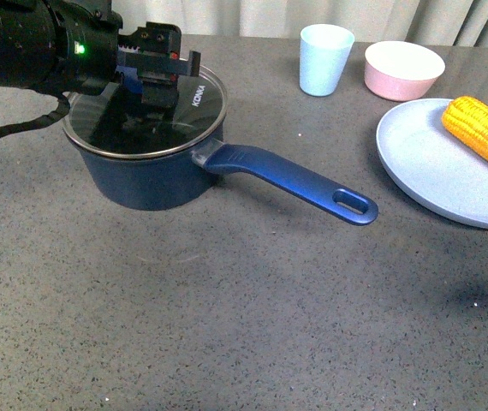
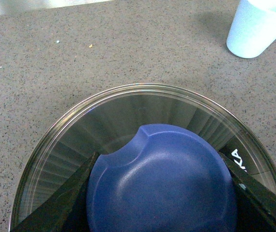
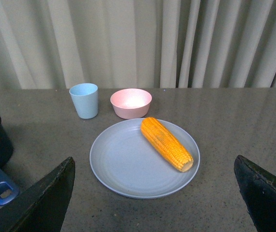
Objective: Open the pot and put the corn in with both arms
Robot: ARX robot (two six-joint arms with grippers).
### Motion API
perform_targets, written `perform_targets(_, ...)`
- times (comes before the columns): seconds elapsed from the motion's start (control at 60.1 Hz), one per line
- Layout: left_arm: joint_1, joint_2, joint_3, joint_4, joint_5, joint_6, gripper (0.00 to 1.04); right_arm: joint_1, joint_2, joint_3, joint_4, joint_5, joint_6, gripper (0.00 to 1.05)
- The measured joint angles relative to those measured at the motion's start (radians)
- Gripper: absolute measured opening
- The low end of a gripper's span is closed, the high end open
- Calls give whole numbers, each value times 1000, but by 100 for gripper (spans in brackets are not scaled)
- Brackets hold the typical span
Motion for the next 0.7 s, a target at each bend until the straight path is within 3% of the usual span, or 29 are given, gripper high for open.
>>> perform_targets(0.183,10,-78,0,-20,19,-22,60,0,0,0,0,0,0,96)
perform_targets(0.333,66,-134,-2,-26,35,-33,60,0,0,0,0,0,0,96)
perform_targets(0.699,391,-139,-59,38,31,-8,60,0,0,0,0,0,0,96)
